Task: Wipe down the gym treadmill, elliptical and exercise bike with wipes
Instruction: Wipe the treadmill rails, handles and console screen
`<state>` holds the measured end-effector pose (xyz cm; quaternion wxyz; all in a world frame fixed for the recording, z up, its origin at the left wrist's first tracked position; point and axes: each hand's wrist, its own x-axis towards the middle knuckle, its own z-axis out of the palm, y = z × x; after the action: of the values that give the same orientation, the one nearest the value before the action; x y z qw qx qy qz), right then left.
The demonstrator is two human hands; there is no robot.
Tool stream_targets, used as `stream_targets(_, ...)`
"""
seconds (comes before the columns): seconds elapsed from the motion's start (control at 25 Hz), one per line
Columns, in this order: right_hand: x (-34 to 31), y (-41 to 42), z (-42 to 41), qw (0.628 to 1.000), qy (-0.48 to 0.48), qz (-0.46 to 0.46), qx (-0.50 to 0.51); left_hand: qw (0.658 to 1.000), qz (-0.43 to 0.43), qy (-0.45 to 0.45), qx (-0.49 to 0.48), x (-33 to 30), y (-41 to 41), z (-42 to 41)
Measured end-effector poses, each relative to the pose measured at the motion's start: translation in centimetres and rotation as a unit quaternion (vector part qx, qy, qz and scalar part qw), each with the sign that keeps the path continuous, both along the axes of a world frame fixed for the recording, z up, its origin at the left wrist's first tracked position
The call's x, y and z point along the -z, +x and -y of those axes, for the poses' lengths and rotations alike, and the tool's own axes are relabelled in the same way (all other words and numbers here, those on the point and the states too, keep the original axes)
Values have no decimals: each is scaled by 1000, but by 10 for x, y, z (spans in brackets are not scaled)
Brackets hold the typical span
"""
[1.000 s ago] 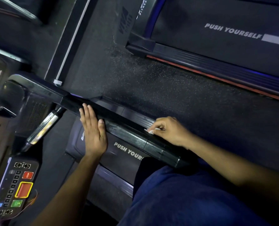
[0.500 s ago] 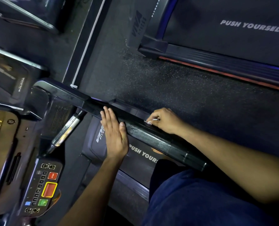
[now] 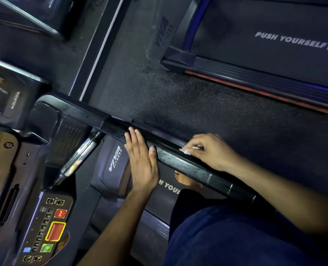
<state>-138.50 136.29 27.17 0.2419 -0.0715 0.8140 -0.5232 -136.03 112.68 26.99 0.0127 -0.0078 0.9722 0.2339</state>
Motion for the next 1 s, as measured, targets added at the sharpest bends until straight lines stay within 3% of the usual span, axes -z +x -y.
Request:
stream_targets(0.2, 35, -48, 64, 995, 36, 88, 6, 999, 24, -6, 43, -9, -1, 15)
stream_targets(0.44, -26, -13, 30, 998, 9, 48, 26, 996, 9, -74, 54, -6, -40, 91)
stream_targets(0.64, -10, -34, 66, 994, 105, 12, 33, 987, 7, -129, 99, -9, -71, 137)
stream_targets(0.84, 27, -99, 135, 988, 105, 116, 21, 983, 7, -127, 130, -13, -89, 155)
stream_targets(1.0, 9, -104, 130, 990, 73, 119, 9, 982, 38, -127, 137, -15, -99, 187)
